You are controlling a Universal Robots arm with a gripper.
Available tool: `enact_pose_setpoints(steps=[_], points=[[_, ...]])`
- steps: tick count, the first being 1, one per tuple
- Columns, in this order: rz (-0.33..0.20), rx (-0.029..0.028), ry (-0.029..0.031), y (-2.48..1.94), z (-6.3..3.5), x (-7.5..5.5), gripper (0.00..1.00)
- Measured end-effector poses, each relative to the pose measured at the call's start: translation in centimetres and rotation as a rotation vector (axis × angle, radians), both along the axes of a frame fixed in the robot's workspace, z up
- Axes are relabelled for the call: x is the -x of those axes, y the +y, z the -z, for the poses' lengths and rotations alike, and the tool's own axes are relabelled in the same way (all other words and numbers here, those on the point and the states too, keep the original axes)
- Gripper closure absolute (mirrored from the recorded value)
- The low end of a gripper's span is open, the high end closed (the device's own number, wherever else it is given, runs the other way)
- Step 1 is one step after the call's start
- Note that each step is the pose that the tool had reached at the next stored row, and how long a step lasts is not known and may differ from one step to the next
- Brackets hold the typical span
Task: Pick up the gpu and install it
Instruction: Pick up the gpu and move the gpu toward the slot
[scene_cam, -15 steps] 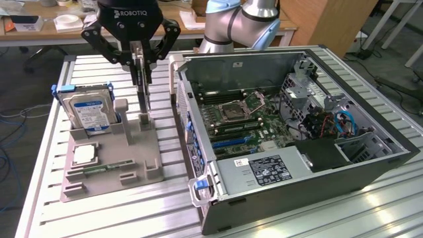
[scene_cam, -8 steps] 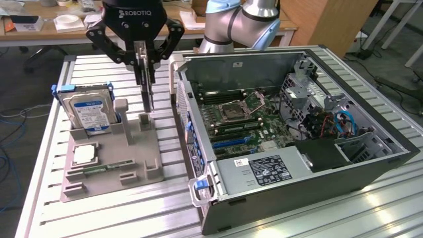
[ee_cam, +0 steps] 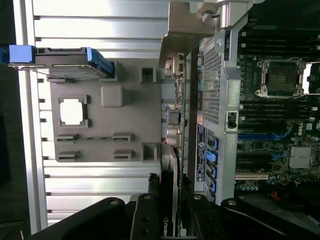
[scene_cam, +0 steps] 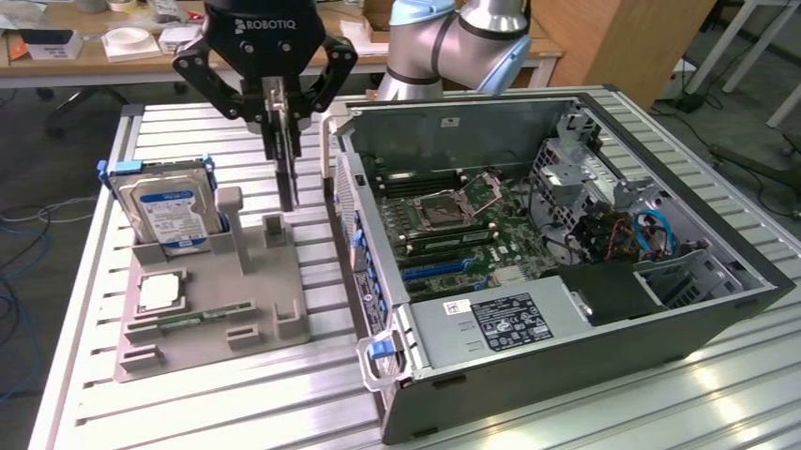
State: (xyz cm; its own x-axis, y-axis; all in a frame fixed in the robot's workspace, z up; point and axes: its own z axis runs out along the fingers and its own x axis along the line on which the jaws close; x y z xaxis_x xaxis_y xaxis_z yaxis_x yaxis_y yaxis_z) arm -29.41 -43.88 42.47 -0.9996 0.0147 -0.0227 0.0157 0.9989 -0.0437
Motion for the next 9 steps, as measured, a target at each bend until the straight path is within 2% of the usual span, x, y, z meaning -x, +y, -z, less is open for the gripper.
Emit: enact_pose_setpoints(steps=[9], points=[[0.000,0.0000,0.0000,0.00,0.00,-0.58,0.73]])
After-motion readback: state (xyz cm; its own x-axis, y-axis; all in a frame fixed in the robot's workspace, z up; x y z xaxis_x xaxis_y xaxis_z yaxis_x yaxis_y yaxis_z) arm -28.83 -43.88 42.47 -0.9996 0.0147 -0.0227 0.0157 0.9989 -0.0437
